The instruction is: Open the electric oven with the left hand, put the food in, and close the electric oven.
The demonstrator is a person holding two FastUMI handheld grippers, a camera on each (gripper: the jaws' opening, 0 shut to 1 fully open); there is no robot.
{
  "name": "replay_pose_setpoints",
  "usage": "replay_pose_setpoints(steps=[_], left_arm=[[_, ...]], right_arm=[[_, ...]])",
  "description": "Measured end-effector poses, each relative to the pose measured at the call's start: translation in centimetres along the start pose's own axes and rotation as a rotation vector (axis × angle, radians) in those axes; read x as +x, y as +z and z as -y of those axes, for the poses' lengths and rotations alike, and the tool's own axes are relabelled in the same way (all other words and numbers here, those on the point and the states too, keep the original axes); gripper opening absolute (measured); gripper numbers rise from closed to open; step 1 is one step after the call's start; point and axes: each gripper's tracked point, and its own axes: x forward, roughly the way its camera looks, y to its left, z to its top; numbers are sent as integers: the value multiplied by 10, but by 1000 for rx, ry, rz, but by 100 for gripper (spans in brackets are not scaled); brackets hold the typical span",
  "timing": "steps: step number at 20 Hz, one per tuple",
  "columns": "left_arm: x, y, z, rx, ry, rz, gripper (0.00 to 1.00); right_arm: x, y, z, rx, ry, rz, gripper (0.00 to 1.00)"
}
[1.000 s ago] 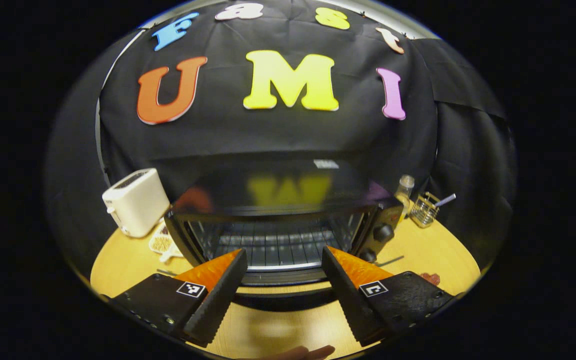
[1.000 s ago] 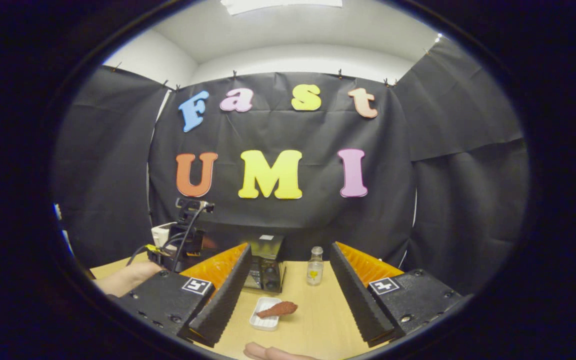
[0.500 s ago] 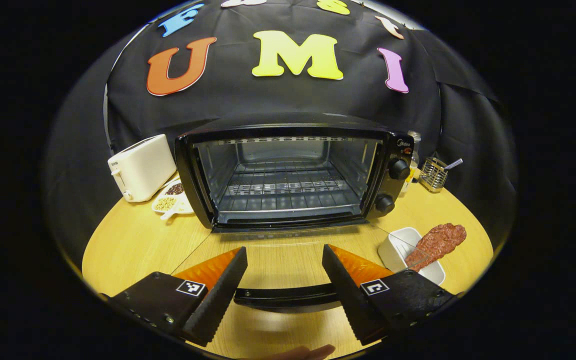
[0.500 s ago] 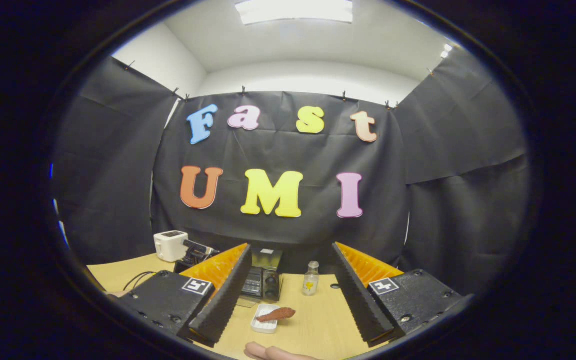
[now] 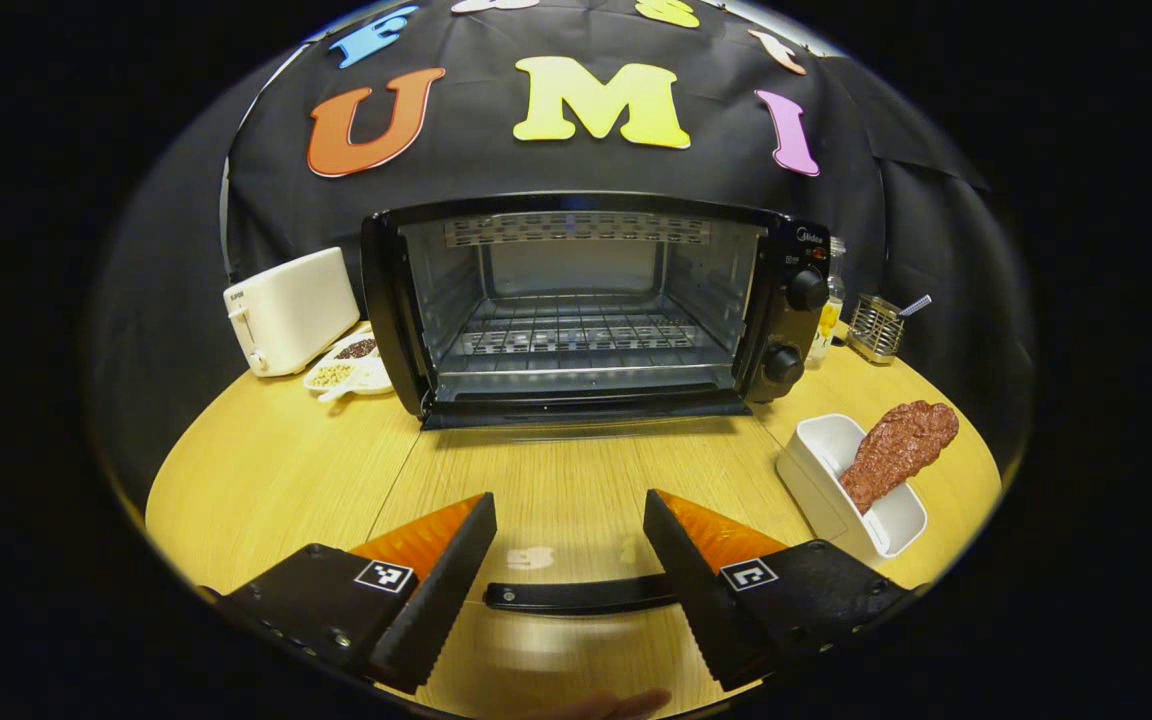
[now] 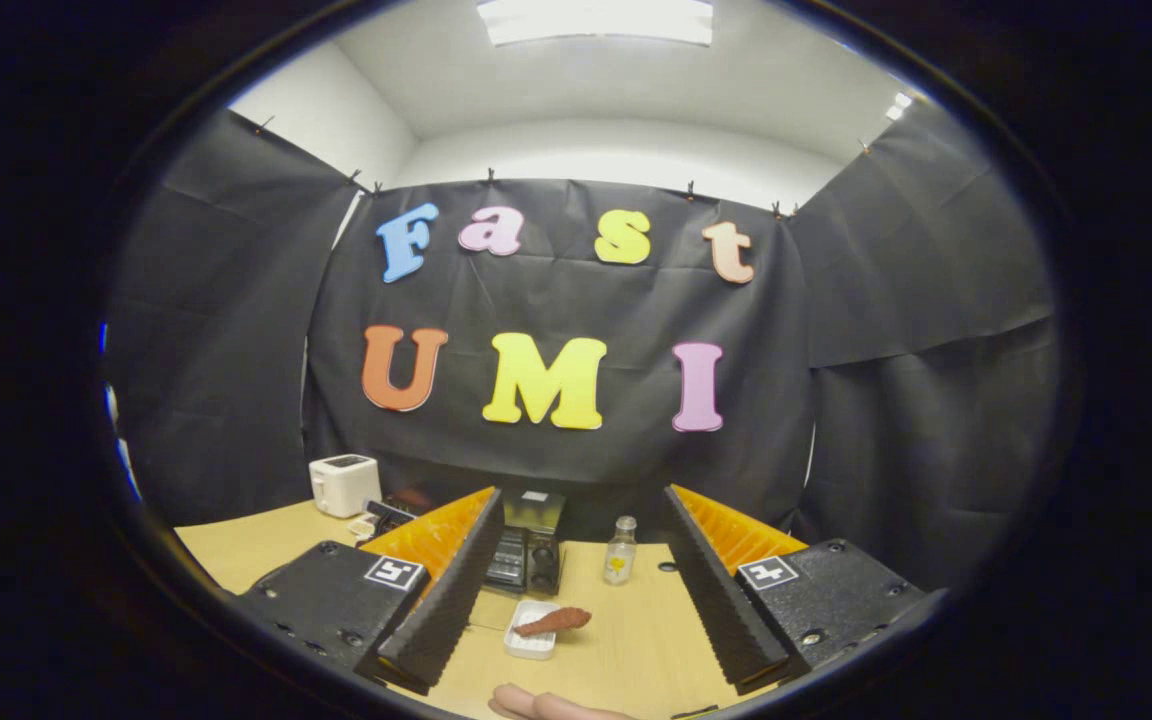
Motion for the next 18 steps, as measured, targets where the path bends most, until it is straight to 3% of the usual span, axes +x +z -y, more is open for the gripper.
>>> replay_pose_setpoints(steps=[3, 8, 12, 18], left_arm=[[-6, 6, -3, 15, 6, 22, 95], [-56, 61, -17, 42, 62, 205, 95], [-124, 108, -21, 79, 96, 347, 95], [-230, 160, -18, 44, 94, 501, 95]], right_arm=[[9, -15, 8, 7, -5, -41, 99], [47, -49, 31, -39, -2, -154, 96], [82, -100, 43, -28, 29, -333, 99], [134, -186, 45, 71, 90, -614, 99]])
